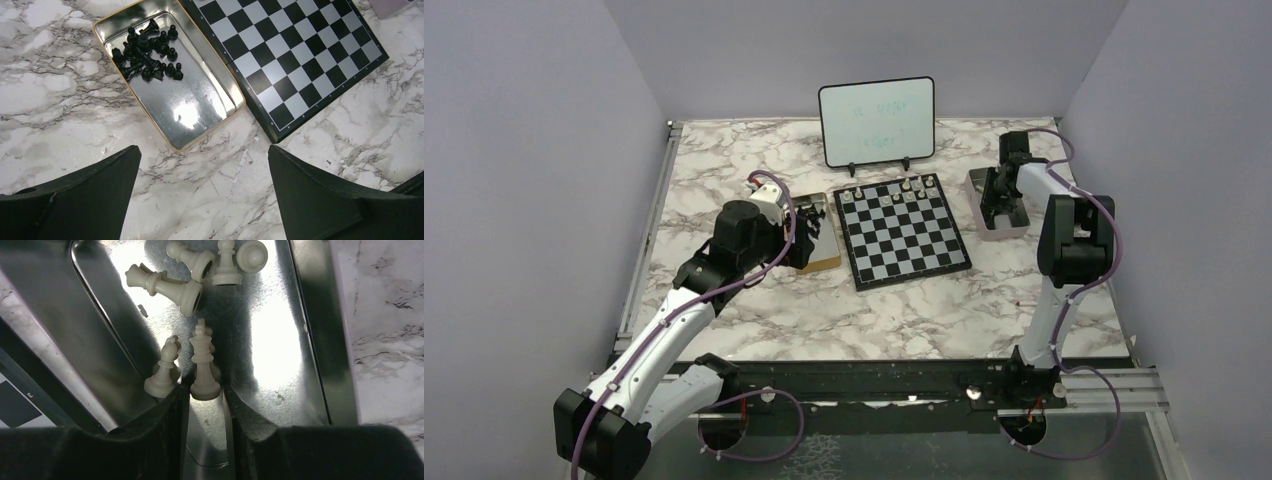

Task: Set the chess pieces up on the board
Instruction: Pick up the chess piece from the storage box.

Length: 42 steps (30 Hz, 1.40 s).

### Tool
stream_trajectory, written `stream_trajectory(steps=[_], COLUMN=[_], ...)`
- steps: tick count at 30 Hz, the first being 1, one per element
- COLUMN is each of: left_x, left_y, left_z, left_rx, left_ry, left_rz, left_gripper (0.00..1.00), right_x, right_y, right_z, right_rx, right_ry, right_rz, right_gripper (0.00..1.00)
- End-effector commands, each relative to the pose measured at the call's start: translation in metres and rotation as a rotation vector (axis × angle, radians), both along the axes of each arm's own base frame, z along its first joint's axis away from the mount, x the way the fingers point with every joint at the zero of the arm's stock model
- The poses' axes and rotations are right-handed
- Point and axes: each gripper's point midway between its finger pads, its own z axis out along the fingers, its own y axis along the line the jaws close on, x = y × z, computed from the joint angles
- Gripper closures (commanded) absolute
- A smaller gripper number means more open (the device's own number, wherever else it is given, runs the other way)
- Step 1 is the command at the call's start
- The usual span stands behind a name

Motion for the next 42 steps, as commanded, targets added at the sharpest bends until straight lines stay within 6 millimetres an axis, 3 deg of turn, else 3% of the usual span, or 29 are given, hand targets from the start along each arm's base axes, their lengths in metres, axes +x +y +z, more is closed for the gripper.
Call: stream_trajectory(steps=[1,7,11,19,24,29,34,36,42], left_x=[0.0,0.0,-0.001,-0.002,-0.002,-0.003,-0.005,-0.004,-0.001], left_y=[-0.003,-0.003,-0.004,-0.012,-0.023,-0.041,-0.06,-0.066,-0.093], left_z=[0.001,0.0,0.0,0.005,0.024,0.043,0.064,0.072,0.09], left_rx=[-0.001,-0.001,-0.006,-0.062,-0.153,-0.264,-0.376,-0.424,-0.552], left_ry=[-0.007,-0.006,-0.002,0.021,0.056,0.119,0.183,0.219,0.319], left_rz=[-0.019,-0.019,-0.021,-0.023,-0.012,-0.029,-0.058,-0.055,-0.114], left_gripper=[0.01,0.01,0.01,0.01,0.02,0.09,0.13,0.16,0.24], right_x=[0.001,0.0,0.0,0.0,-0.004,-0.014,-0.035,-0.049,-0.097], right_y=[0.003,0.001,-0.005,-0.008,0.012,0.062,0.129,0.156,0.232], right_z=[-0.014,-0.013,0.002,0.058,0.098,0.134,0.154,0.155,0.193], right_rx=[0.022,0.013,-0.025,-0.045,-0.018,0.038,0.15,0.163,0.31], right_ry=[0.016,0.016,0.006,-0.083,-0.182,-0.28,-0.379,-0.434,-0.691], right_rz=[0.027,0.025,0.015,0.007,0.071,0.218,0.453,0.546,0.79], right_gripper=[0.64,0.74,0.79,0.81,0.81,0.81,0.81,0.82,0.82])
